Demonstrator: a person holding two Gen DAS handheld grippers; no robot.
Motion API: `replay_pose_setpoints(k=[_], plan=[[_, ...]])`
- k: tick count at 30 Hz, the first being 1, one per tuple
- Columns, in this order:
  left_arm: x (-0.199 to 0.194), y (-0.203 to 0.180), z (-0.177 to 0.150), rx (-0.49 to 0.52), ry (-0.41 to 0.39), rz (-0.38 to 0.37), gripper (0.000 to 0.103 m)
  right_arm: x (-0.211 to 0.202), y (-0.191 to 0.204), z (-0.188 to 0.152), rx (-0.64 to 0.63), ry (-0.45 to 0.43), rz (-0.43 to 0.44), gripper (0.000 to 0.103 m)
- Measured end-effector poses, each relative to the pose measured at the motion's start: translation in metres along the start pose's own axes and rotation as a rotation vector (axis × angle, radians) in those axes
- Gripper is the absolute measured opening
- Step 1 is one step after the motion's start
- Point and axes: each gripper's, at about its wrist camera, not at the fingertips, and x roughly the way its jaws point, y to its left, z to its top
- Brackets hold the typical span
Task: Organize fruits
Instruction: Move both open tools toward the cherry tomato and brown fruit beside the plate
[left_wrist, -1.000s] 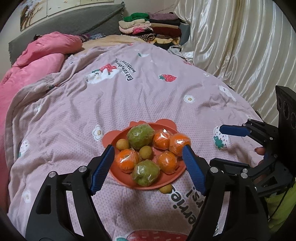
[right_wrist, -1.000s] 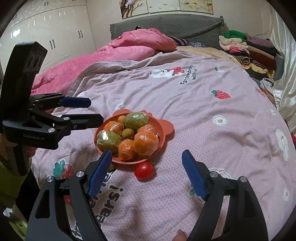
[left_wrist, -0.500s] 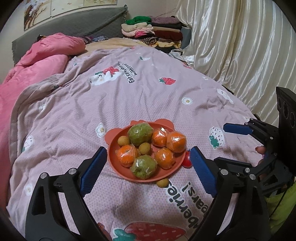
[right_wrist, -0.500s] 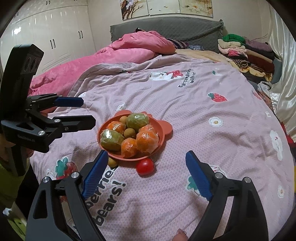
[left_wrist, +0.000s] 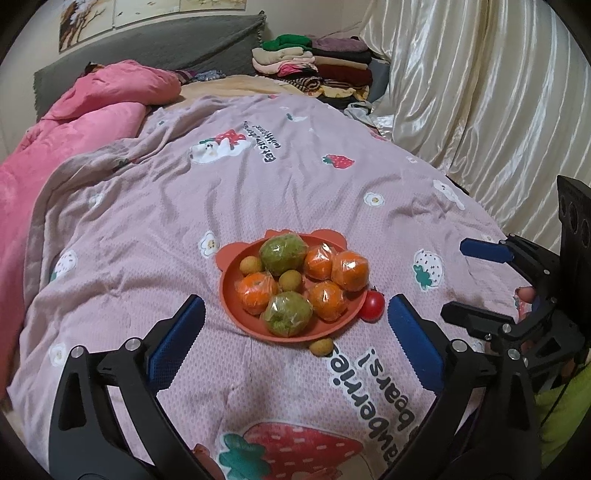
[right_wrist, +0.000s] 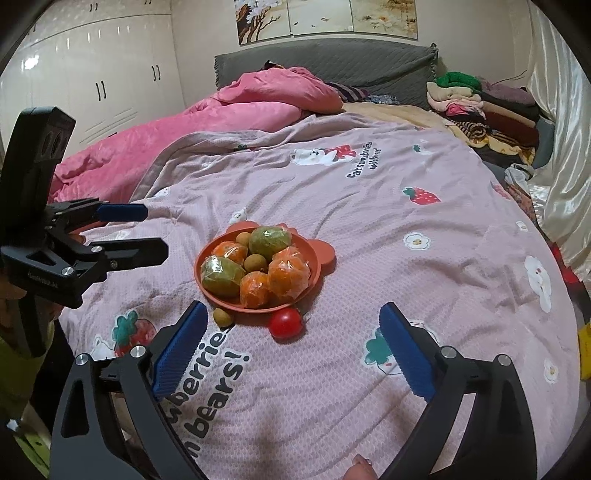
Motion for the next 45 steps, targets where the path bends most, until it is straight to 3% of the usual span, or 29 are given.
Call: replay_pose_setpoints(k=[26, 45], plan=[[0.002, -0.015, -0.040, -0.030, 0.062, 0.000, 0.093, -0.008, -0.005, -0.024, -0.026, 0.039, -0.031, 0.095], [0.034, -0.015, -0.057, -0.051, 0.133, -0.015, 0.093, 0.024, -0.009, -0.034, -0.053, 0.095, -0.030, 0.094]])
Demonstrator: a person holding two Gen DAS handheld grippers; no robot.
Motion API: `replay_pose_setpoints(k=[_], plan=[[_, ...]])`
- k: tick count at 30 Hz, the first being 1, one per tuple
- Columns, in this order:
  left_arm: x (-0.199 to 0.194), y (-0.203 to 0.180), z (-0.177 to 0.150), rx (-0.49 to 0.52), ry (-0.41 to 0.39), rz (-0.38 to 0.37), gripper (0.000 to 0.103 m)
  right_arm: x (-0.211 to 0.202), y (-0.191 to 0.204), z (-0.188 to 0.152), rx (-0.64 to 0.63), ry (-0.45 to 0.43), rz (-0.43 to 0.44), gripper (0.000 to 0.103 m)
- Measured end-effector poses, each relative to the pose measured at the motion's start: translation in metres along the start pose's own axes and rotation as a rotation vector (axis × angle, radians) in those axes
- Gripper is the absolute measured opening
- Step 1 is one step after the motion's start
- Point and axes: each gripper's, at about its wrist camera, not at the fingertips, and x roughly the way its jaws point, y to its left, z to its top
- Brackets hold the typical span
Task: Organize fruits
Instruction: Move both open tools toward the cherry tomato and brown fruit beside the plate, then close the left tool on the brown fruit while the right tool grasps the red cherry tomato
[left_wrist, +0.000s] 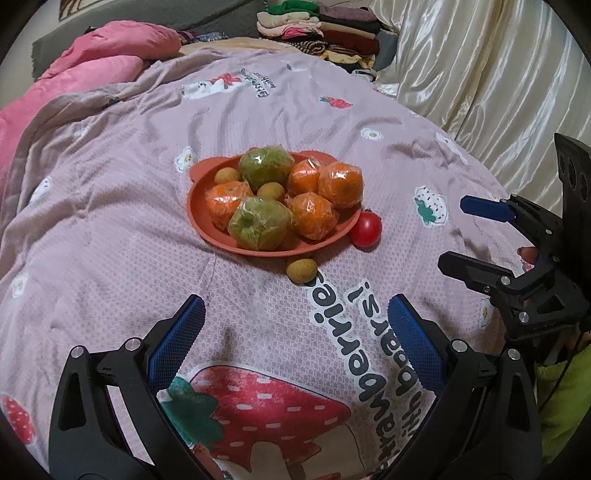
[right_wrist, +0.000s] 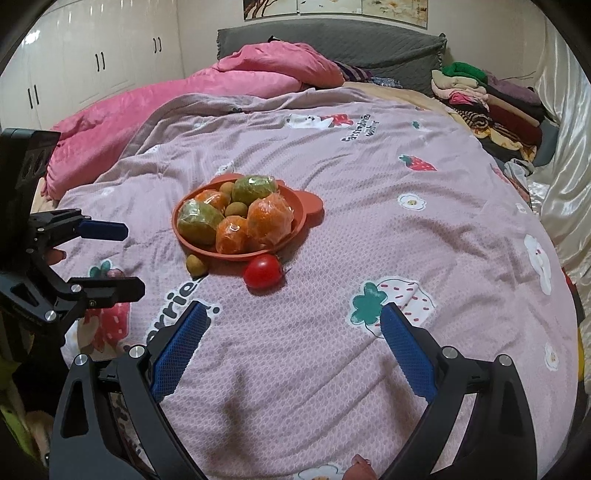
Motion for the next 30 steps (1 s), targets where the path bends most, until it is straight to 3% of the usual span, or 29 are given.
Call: replay_pose_setpoints(k=[5, 9, 11, 13, 17, 30], plan=[[0.010, 0.003, 0.001, -0.011, 0.009, 0.003, 0.089, 0.013, -0.003, 0.001, -0.012, 0.013, 0.009, 0.093], [0.020, 0.006, 0.004, -0.024, 0.021, -0.007, 0.074, 0.025, -0.006, 0.004, -0.020, 0.026, 0.026, 0.090], [0.025, 0.005, 0.003, -0.019, 0.031, -0.016, 0.068, 0.031, -0.007, 0.006, -0.025, 0.033, 0.040, 0.080], [0.029, 0.004, 0.003, -0.018, 0.039, -0.025, 0.060, 0.038, -0.008, 0.009, -0.028, 0.043, 0.056, 0.076], [0.038, 0.003, 0.003, -0.018, 0.056, -0.037, 0.052, 0.049, -0.008, 0.012, -0.032, 0.058, 0.092, 0.057], [0.051, 0.004, 0.011, -0.028, 0.064, -0.044, 0.027, 0.070, 0.002, 0.020, -0.081, 0.066, 0.189, 0.035]])
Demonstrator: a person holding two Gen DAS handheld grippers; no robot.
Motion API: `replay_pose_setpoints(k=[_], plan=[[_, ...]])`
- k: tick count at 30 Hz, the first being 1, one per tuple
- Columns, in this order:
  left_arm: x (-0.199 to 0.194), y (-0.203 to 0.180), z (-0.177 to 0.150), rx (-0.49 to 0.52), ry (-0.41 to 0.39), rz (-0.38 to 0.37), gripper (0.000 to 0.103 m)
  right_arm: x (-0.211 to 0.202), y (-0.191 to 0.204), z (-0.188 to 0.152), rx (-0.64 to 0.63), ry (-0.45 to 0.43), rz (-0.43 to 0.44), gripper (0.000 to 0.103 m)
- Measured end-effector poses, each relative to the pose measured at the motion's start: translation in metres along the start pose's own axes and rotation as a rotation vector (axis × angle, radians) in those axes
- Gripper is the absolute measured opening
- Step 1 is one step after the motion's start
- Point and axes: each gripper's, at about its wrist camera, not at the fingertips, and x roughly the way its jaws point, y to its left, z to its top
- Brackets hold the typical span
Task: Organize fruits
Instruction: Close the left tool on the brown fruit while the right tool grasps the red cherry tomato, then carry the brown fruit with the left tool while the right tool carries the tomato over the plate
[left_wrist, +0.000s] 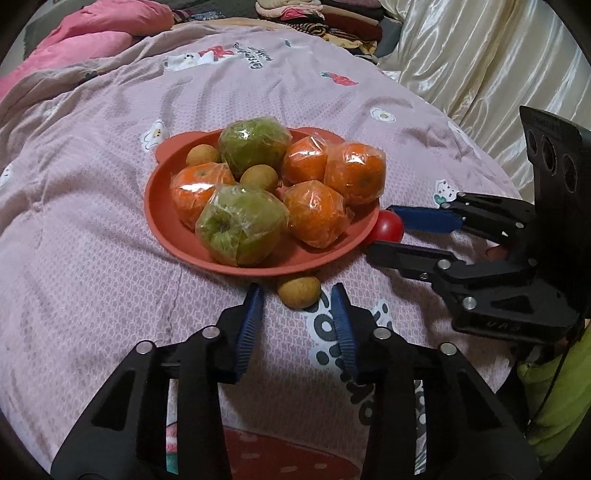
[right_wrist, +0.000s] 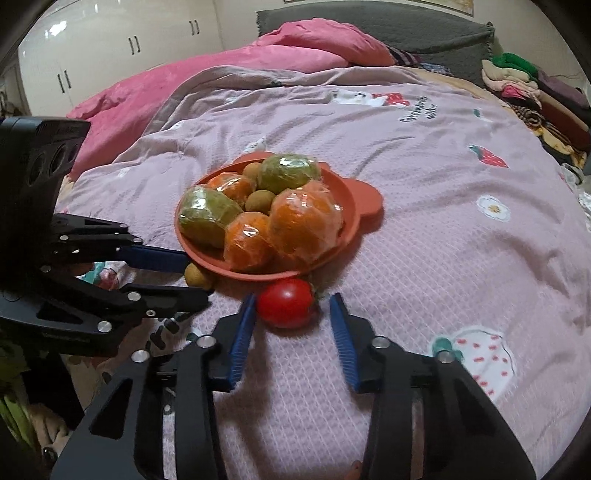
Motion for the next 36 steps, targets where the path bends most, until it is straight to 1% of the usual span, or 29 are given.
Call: replay_pose_setpoints(k=[1, 5, 7, 14, 23, 28, 36], plan=[[0.001, 0.000, 0.001, 0.001, 0.001, 0.000, 0.024, 0.001, 0.002, 0.000, -0.010, 0.002, 0.001, 0.032], [0.005, -0.001, 0.003, -0.006, 0.004, 0.000, 0.022, 0.000, 0.002, -0.003, -0.002, -0.002, 0.008, 0.032], [0.006, -0.001, 0.004, -0.001, 0.003, 0.008, 0.017, -0.003, -0.001, -0.004, 0.014, -0.008, 0.012, 0.032], [0.006, -0.001, 0.004, 0.007, 0.006, 0.003, 0.017, -0.018, -0.006, -0.012, 0.061, -0.036, 0.014, 0.032], [-0.009, -0.004, -0.003, 0.018, -0.003, -0.022, 0.016, -0.034, -0.001, -0.016, 0.073, -0.066, 0.009, 0.032], [-0.026, -0.002, -0.004, 0.016, -0.030, -0.021, 0.016, -0.040, 0.004, -0.014, 0.073, -0.078, 0.006, 0.032], [-0.051, 0.010, 0.004, 0.001, -0.088, 0.005, 0.016, -0.049, 0.015, -0.001, 0.048, -0.103, -0.003, 0.032]])
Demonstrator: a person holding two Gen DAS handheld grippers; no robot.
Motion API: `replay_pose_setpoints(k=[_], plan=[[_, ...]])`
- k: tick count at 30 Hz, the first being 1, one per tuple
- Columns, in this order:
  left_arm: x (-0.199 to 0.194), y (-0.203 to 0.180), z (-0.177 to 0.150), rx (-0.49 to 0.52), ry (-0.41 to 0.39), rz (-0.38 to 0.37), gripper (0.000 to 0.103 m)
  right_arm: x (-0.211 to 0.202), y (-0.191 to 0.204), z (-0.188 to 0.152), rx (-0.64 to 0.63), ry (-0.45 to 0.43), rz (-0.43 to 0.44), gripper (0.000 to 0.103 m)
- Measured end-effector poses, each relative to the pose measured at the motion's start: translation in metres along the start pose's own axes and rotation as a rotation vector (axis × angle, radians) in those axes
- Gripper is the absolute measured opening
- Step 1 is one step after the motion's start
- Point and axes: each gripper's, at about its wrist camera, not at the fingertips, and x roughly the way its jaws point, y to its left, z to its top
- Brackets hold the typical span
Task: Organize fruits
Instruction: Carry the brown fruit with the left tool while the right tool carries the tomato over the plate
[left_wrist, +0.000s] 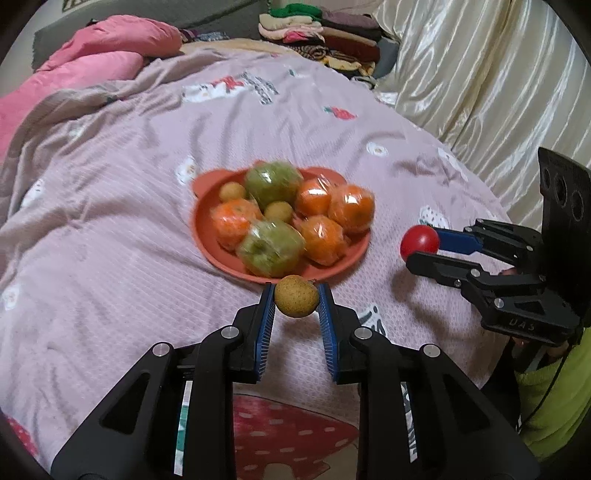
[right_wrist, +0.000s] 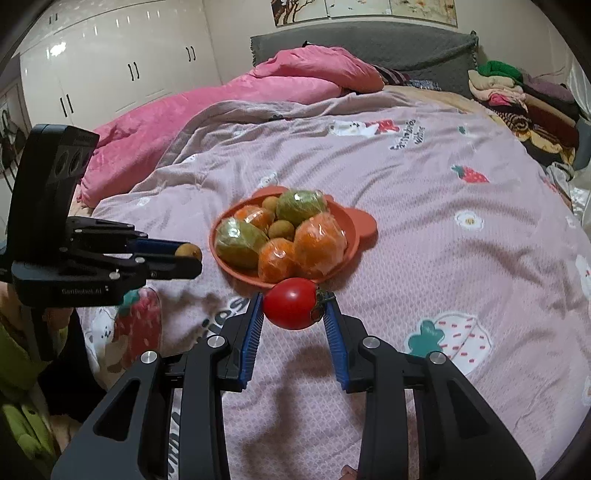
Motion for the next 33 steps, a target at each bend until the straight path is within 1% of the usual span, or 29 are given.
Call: replay_pose_setpoints(k=[8, 12, 18, 25, 33], plan=[[-0.014, 0.011, 0.015, 0.003, -0.043, 0.015, 0.017, -0.005, 0.010, 0.016, -0.029, -0.024, -0.005, 0.032], [-0.014, 0.018, 0.023, 0.003, -0.055, 0.029, 0.016, -0.003, 0.013, 0.025, -0.038, -0.029, -0.006, 0.032], [-0.007, 0.026, 0.033, 0.010, -0.052, 0.035, 0.016, 0.004, 0.017, 0.038, -0.050, -0.033, -0.020, 0.032], [0.004, 0.032, 0.037, 0.018, -0.041, 0.035, 0.016, 0.016, 0.019, 0.052, -0.066, -0.020, -0.030, 0.032], [0.016, 0.037, 0.039, 0.017, -0.032, 0.009, 0.016, 0.030, 0.018, 0.064, -0.073, -0.002, -0.049, 0.032]])
